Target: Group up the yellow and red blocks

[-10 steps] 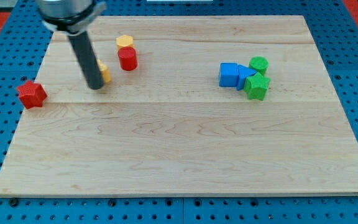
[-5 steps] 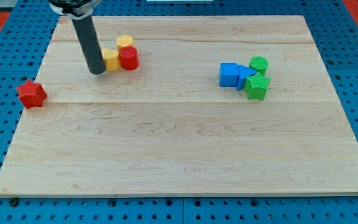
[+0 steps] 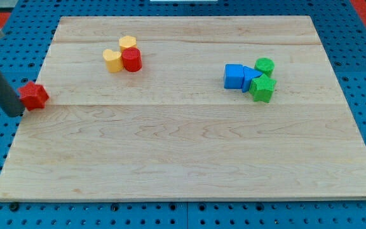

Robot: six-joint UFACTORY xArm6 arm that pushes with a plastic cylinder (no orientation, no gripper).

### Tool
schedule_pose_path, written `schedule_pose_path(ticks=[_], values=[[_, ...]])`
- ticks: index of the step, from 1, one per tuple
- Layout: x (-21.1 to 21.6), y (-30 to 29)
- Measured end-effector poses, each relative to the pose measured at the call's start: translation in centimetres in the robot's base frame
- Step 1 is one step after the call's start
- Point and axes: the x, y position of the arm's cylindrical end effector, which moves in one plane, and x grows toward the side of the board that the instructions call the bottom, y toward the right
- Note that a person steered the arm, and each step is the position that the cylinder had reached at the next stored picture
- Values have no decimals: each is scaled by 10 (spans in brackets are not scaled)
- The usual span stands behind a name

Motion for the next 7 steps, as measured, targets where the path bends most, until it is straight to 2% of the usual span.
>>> schedule_pose_path(ticks=[2, 3, 5, 7], values=[[-39, 44], [-34, 43], [-37, -11], [-86, 98]])
